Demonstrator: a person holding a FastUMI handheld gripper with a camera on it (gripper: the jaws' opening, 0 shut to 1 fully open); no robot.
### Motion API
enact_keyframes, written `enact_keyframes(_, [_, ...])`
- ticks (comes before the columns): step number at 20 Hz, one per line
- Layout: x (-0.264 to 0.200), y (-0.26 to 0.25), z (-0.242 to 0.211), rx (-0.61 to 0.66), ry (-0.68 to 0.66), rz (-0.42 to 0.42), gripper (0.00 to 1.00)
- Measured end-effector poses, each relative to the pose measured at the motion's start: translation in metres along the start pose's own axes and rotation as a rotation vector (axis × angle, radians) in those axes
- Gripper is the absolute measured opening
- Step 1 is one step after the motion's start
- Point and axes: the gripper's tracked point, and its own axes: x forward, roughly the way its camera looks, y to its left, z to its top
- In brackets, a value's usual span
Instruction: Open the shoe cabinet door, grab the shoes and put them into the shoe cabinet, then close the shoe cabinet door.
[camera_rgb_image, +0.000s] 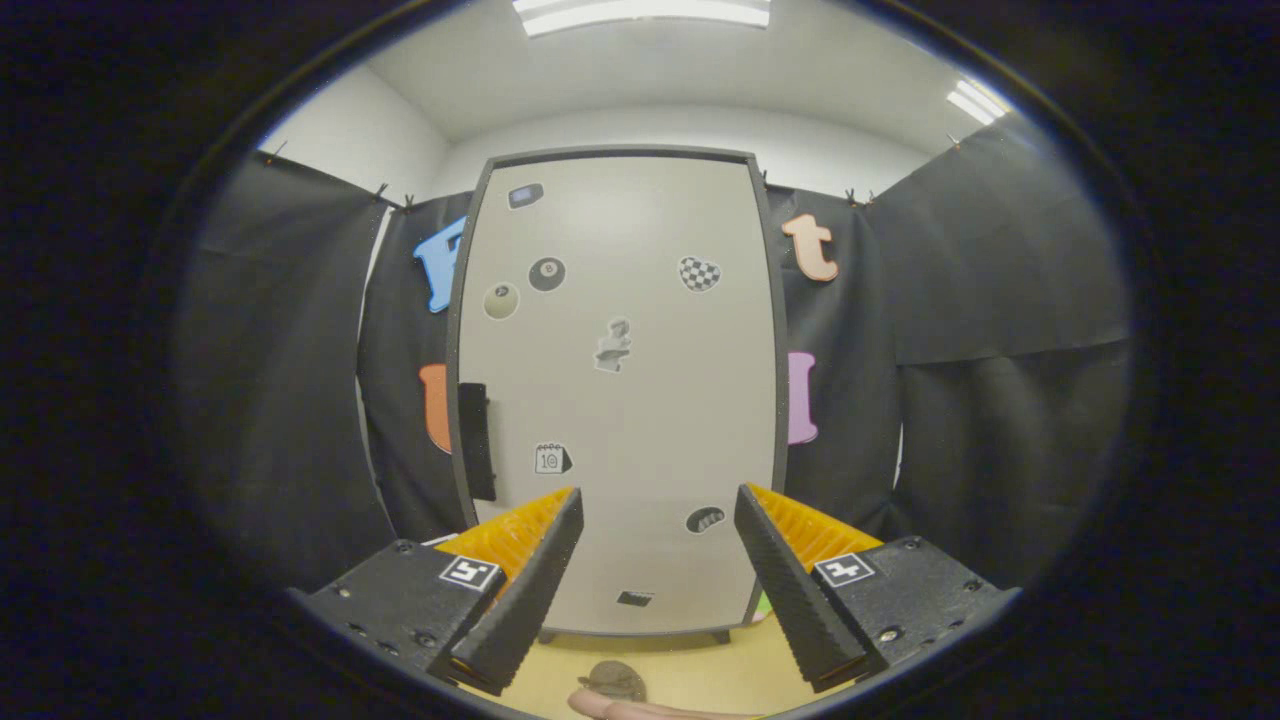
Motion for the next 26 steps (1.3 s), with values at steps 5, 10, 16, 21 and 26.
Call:
enact_keyframes(5, [0.021, 0.054, 0.002, -0.010, 0.008, 0.112, 0.99])
enact_keyframes(10, [0.071, 0.122, -0.004, -0.044, 0.026, 0.203, 0.99])
enact_keyframes(16, [0.132, 0.156, -0.019, -0.043, 0.088, 0.152, 0.99])
enact_keyframes(21, [0.157, 0.154, -0.013, -0.019, 0.106, 0.120, 0.91])
enact_keyframes(26, [0.166, 0.166, -0.024, 0.035, 0.163, 0.184, 0.67])
